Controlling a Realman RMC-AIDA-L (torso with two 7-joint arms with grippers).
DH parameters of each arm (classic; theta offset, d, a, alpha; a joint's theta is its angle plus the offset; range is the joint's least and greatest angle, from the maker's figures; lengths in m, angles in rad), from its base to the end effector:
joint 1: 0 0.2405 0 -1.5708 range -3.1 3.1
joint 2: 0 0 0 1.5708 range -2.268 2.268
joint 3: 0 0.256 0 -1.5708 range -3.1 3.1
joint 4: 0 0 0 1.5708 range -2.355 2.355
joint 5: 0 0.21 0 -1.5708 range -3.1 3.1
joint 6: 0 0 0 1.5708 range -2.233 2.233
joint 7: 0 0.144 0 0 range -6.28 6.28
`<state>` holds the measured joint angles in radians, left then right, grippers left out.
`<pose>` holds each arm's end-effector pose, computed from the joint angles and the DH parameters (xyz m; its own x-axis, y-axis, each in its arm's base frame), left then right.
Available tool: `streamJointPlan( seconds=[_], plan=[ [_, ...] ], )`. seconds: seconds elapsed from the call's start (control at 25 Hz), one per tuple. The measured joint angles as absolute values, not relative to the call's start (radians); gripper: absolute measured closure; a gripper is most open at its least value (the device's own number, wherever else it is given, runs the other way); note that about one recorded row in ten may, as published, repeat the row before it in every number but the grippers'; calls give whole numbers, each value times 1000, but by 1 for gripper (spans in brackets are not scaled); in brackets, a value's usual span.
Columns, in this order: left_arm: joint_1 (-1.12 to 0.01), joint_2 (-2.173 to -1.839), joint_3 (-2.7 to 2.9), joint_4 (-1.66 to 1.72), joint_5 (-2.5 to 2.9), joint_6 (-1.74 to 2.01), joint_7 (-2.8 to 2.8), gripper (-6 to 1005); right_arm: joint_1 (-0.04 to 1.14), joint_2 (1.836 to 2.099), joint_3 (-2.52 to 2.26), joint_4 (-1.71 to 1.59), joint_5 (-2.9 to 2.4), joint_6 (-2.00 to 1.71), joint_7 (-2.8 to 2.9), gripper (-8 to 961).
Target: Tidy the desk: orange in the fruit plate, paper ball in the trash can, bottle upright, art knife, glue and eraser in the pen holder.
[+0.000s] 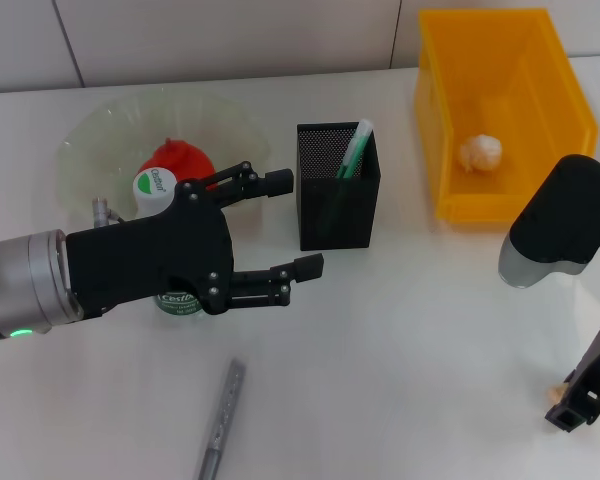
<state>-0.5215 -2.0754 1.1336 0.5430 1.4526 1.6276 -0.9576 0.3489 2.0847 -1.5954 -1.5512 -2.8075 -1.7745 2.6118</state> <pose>-0.2019 0.3099 -0.0318 0.7224 -0.0652 0.6884 0.0664 -0.9844 -0.1629 0.2375 0.2748 0.0034 0.5279 -0.6928 0.4913 -0.5008 -0.7211 -0.4788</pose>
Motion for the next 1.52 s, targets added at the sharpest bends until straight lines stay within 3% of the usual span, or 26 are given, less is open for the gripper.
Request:
streamJointPlan(
  seconds=[0.84, 1.52],
  plan=[
    [-520, -2075, 1134, 543, 1453, 1628, -952, 138, 358, 2083, -1564, -1729, -2815, -1677, 2617, 526],
    [-525, -2079, 1141, 543, 1452, 1628, -949, 138, 376, 2082, -1509, -1833, -2839, -1287, 2613, 529]
  ],
)
